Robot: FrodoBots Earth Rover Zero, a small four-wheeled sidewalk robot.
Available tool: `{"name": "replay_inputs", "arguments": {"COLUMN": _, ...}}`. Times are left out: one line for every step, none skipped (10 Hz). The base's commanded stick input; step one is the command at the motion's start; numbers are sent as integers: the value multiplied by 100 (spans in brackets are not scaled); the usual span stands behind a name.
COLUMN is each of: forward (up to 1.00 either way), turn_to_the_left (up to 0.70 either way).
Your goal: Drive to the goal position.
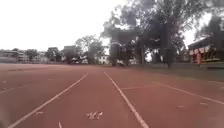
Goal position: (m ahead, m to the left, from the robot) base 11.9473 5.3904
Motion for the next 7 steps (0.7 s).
{"name": "replay_inputs", "arguments": {"forward": 45, "turn_to_the_left": 0}}
{"name": "replay_inputs", "arguments": {"forward": 45, "turn_to_the_left": 0}}
{"name": "replay_inputs", "arguments": {"forward": 45, "turn_to_the_left": 0}}
{"name": "replay_inputs", "arguments": {"forward": 45, "turn_to_the_left": 0}}
{"name": "replay_inputs", "arguments": {"forward": 45, "turn_to_the_left": 0}}
{"name": "replay_inputs", "arguments": {"forward": 45, "turn_to_the_left": 0}}
{"name": "replay_inputs", "arguments": {"forward": 45, "turn_to_the_left": 0}}
